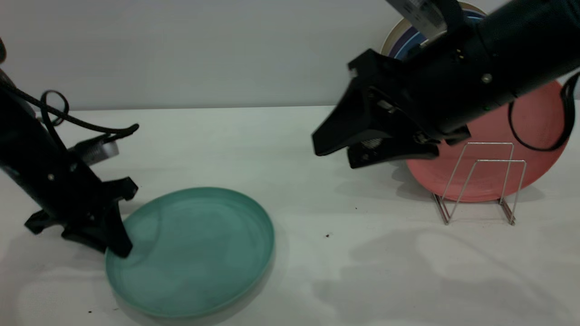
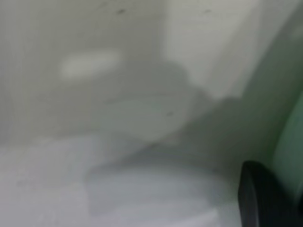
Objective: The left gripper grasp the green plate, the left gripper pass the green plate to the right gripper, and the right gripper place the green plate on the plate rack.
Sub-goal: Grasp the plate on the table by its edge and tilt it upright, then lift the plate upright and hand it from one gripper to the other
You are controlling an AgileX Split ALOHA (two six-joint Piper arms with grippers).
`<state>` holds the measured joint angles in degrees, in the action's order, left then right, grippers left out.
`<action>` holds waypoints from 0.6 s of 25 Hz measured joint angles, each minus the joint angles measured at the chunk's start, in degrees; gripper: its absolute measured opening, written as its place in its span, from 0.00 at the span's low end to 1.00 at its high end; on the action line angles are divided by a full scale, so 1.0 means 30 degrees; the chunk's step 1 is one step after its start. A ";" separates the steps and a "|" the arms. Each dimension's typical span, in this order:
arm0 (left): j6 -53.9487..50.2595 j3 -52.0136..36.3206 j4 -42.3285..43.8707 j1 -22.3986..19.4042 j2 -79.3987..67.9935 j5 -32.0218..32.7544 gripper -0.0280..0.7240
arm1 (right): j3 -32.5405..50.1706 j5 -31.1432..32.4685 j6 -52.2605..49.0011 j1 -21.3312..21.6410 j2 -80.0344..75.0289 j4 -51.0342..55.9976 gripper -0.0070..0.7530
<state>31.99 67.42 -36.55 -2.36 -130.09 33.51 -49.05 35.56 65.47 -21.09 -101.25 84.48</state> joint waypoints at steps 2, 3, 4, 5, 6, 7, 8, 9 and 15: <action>0.0937 0.0571 -0.0356 0.0000 0.0361 0.1019 0.06 | -0.0392 0.1358 -0.0351 0.0874 -0.0802 -0.0175 0.66; 0.1604 0.0877 -0.0635 0.0000 0.0620 0.1496 0.06 | -0.0643 0.1878 -0.0422 0.1300 -0.1166 -0.0239 0.66; 0.2180 0.1129 -0.1136 0.0000 0.0854 0.1938 0.06 | -0.1012 0.2461 -0.0457 0.1636 -0.1612 -0.0305 0.66; 0.2934 0.1301 -0.1738 0.0027 0.1111 0.2269 0.06 | -0.1449 0.2914 -0.0502 0.1864 -0.2058 -0.0349 0.66; 0.3737 0.1465 -0.2246 0.0103 0.1301 0.2479 0.06 | -0.1858 0.3229 -0.0520 0.1947 -0.2509 -0.0412 0.66; 0.4562 0.1572 -0.2977 0.0154 0.1484 0.2787 0.06 | -0.2389 0.3480 -0.0541 0.2014 -0.2890 -0.0464 0.66; 0.5214 0.1624 -0.3660 0.0240 0.1637 0.3126 0.06 | -0.2920 0.3801 -0.0562 0.2012 -0.3362 -0.0551 0.66; 0.5933 0.1646 -0.4202 0.0304 0.1732 0.3379 0.06 | -0.3450 0.4174 -0.0675 0.2012 -0.3820 -0.0717 0.66; 0.8085 0.1646 -0.5239 0.0504 0.1800 0.4524 0.06 | -0.5648 0.5162 -0.1506 0.2012 -0.5456 -0.1932 0.66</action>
<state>56.24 72.36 -52.27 -0.85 -124.69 47.08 -65.99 51.05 60.95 -15.06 -117.62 78.68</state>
